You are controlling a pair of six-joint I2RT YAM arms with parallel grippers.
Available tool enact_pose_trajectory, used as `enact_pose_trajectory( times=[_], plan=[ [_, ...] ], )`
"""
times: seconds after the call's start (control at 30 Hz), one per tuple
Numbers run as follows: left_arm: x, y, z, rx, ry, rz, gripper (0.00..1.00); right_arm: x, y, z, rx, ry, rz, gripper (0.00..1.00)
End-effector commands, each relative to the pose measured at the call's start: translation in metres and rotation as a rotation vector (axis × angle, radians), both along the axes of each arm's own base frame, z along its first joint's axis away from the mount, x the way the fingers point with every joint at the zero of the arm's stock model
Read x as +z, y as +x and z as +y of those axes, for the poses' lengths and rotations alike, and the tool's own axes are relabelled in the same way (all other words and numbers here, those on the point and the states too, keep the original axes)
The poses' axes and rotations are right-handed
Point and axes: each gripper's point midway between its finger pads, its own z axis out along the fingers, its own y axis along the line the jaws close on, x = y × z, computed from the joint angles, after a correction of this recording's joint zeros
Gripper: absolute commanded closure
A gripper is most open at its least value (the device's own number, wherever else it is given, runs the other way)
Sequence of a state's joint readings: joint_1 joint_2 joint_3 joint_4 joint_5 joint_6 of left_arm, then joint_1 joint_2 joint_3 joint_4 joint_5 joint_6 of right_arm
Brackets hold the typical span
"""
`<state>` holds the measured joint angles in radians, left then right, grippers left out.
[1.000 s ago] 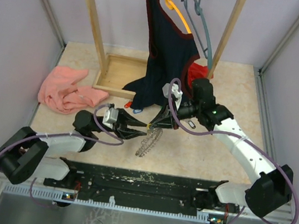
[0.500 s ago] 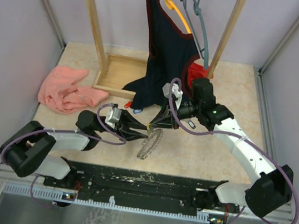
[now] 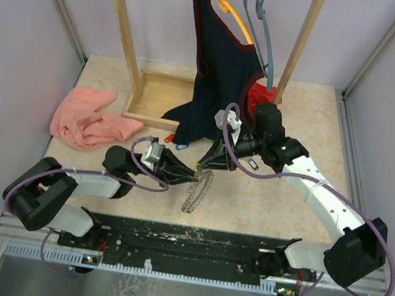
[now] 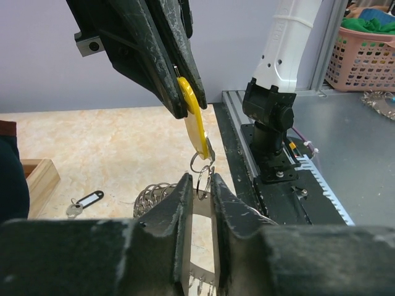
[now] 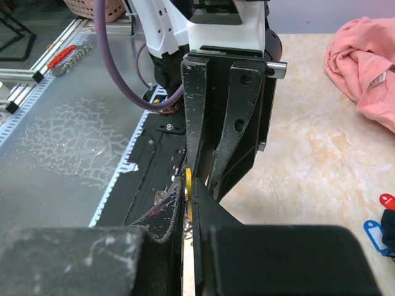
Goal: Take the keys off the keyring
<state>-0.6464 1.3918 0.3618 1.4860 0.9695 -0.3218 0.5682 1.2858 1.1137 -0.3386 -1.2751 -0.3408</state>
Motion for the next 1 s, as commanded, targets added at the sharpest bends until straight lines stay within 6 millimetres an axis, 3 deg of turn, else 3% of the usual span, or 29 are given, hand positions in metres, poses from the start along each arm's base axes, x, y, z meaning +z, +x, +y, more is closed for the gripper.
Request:
enact_pose_trajectory(
  times=[0.0,0.1,0.43,0.73,0.97],
  plan=[
    [0.009,-0.005,-0.002,-0.030,-0.023,-0.043,0.84,0.029,0.000,0.001,0.033,0.074,-0.092,1.00],
    [0.010,-0.007,0.000,-0.027,-0.028,-0.054,1.00,0.030,0.001,0.000,0.029,0.074,-0.093,1.00],
    [0.017,-0.005,0.009,0.053,-0.053,-0.085,1.00,0.035,0.011,-0.014,-0.023,0.080,-0.115,1.00],
    [0.031,-0.003,0.017,0.123,-0.095,-0.124,1.00,0.013,0.026,-0.024,-0.107,0.013,-0.202,1.00],
    [0.047,0.001,0.024,0.176,-0.180,-0.108,1.00,0.001,0.017,-0.022,-0.041,0.049,-0.175,1.00]
  ],
)
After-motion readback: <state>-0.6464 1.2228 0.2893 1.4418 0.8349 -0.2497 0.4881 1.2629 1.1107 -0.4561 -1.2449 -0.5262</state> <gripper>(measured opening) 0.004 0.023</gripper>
